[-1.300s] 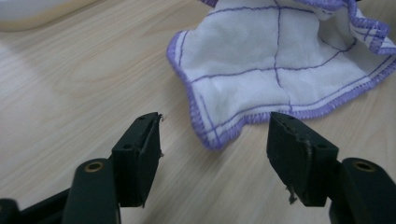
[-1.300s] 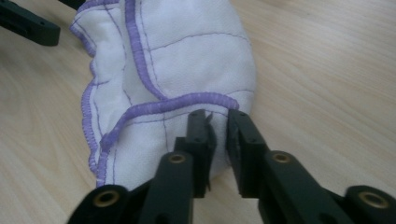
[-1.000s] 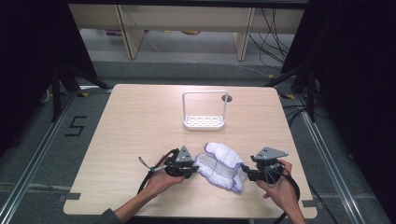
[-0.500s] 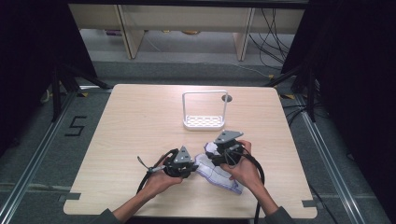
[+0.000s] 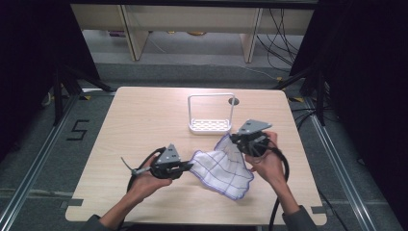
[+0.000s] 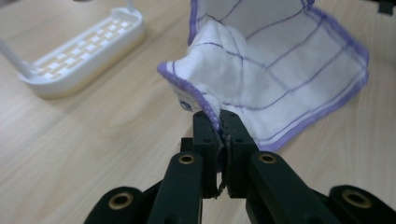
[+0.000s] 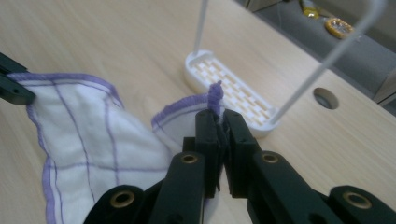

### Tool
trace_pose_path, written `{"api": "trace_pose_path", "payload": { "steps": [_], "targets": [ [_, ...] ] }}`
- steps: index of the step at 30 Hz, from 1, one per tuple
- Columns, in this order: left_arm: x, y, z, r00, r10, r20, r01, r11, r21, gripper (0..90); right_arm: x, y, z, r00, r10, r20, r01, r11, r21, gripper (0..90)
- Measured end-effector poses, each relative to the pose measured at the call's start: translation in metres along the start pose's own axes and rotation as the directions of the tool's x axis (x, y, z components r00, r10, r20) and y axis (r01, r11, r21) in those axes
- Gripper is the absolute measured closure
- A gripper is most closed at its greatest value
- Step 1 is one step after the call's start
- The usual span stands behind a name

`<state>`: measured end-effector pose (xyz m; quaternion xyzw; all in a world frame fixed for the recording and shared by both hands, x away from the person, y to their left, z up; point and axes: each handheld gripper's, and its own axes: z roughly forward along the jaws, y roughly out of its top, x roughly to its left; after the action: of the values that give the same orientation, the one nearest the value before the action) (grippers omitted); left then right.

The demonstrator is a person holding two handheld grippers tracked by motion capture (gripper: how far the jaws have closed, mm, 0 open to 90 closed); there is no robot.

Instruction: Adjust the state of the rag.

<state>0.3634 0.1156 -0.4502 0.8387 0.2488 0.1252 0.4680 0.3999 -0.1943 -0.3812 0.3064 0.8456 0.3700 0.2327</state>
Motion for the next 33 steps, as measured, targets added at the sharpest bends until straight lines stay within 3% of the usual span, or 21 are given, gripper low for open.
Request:
{"api": "trace_pose_path", "payload": {
  "steps": [1, 2, 3, 5, 6, 9, 10, 11, 13, 14, 15, 16, 18, 19, 20, 21, 22, 23, 26, 31, 33],
  "targets": [
    [0.0, 0.0, 0.0, 1.0, 0.0, 0.0, 0.0, 1.0, 0.0, 85.8, -0.005, 0.0, -0.006, 0.9999, 0.012, 0.001, -0.012, 1.0, -0.017, 86.2],
    [0.004, 0.001, -0.017, 0.9999, -0.013, -0.002, 0.013, 0.9997, -0.02, 85.8, -0.012, -0.002, -0.013, 0.9994, 0.035, 0.005, -0.035, 0.999, -0.038, 86.2],
    [0.006, 0.001, -0.025, 0.9998, -0.017, -0.008, 0.017, 0.9994, -0.03, 85.8, -0.017, -0.004, -0.017, 0.9987, 0.051, 0.004, -0.051, 0.998, -0.044, 86.2],
    [0.009, 0.001, -0.03, 0.9998, -0.014, -0.016, 0.014, 0.9991, -0.041, 85.7, -0.022, -0.006, -0.019, 0.9973, 0.073, -0.001, -0.073, 0.996, -0.05, 86.2],
    [0.016, -0.001, -0.035, 0.9984, -0.028, -0.048, 0.026, 0.9991, -0.032, 85.7, -0.032, -0.016, -0.016, 0.9912, 0.132, 0.0, -0.132, 0.99, -0.044, 86.2],
    [0.033, -0.016, -0.027, 0.9938, -0.077, -0.08, 0.077, 0.997, -0.004, 85.7, -0.046, -0.034, -0.001, 0.9824, 0.185, 0.029, -0.184, 0.983, -0.012, 86.2],
    [0.037, -0.021, -0.024, 0.9924, -0.09, -0.084, 0.091, 0.9958, 0.01, 85.6, -0.048, -0.042, 0.006, 0.9748, 0.221, 0.031, -0.221, 0.975, 0.013, 86.2],
    [0.041, -0.031, -0.017, 0.9905, -0.107, -0.086, 0.11, 0.9932, 0.036, 85.6, -0.052, -0.049, 0.012, 0.9751, 0.219, 0.038, -0.22, 0.975, 0.032, 86.2],
    [0.044, -0.043, -0.009, 0.992, -0.099, -0.079, 0.106, 0.9897, 0.096, 85.6, -0.058, -0.065, 0.024, 0.9672, 0.249, 0.052, -0.252, 0.965, 0.076, 86.2],
    [0.043, -0.047, -0.007, 0.9917, -0.105, -0.074, 0.113, 0.9882, 0.104, 85.6, -0.061, -0.073, 0.03, 0.964, 0.262, 0.049, -0.266, 0.957, 0.116, 86.1],
    [0.043, -0.047, -0.007, 0.9917, -0.105, -0.074, 0.113, 0.9882, 0.104, 85.5, -0.063, -0.078, 0.034, 0.964, 0.26, 0.053, -0.265, 0.956, 0.129, 86.1],
    [0.041, -0.054, -0.003, 0.9942, -0.085, -0.066, 0.094, 0.9847, 0.146, 85.5, -0.064, -0.086, 0.041, 0.9651, 0.253, 0.066, -0.261, 0.952, 0.163, 86.1],
    [0.038, -0.055, -0.002, 0.9934, -0.098, -0.06, 0.106, 0.9842, 0.142, 85.4, -0.065, -0.092, 0.046, 0.9678, 0.243, 0.067, -0.251, 0.951, 0.183, 86.0],
    [0.033, -0.057, -0.002, 0.9941, -0.096, -0.05, 0.103, 0.9833, 0.15, 85.4, -0.063, -0.094, 0.049, 0.9623, 0.262, 0.073, -0.271, 0.948, 0.167, 85.9],
    [0.031, -0.058, -0.003, 0.9955, -0.09, -0.03, 0.094, 0.9837, 0.153, 85.4, -0.064, -0.094, 0.047, 0.9676, 0.241, 0.076, -0.252, 0.946, 0.206, 85.5],
    [0.026, -0.06, -0.003, 0.993, -0.116, -0.026, 0.118, 0.9835, 0.137, 85.4, -0.064, -0.095, 0.048, 0.9698, 0.226, 0.092, -0.241, 0.947, 0.215, 84.9],
    [0.026, -0.06, -0.003, 0.993, -0.116, -0.026, 0.118, 0.9835, 0.137, 85.4, -0.065, -0.096, 0.049, 0.9736, 0.208, 0.095, -0.223, 0.953, 0.205, 84.8],
    [0.016, -0.064, -0.004, 0.9938, -0.112, 0.0, 0.11, 0.9836, 0.143, 85.3, -0.065, -0.096, 0.05, 0.969, 0.226, 0.1, -0.242, 0.948, 0.206, 84.6],
    [0.001, -0.07, -0.007, 0.9937, -0.109, 0.025, 0.104, 0.9823, 0.156, 85.3, -0.063, -0.099, 0.058, 0.9704, 0.219, 0.102, -0.236, 0.946, 0.22, 84.4],
    [-0.015, -0.078, -0.012, 0.9933, -0.108, 0.042, 0.101, 0.9838, 0.148, 85.3, -0.067, -0.098, 0.067, 0.9707, 0.225, 0.084, -0.238, 0.948, 0.21, 84.4],
    [-0.03, -0.08, -0.016, 0.9923, -0.111, 0.056, 0.102, 0.984, 0.146, 85.2, -0.07, -0.095, 0.073, 0.9731, 0.219, 0.07, -0.229, 0.954, 0.191, 84.5]
  ]
}}
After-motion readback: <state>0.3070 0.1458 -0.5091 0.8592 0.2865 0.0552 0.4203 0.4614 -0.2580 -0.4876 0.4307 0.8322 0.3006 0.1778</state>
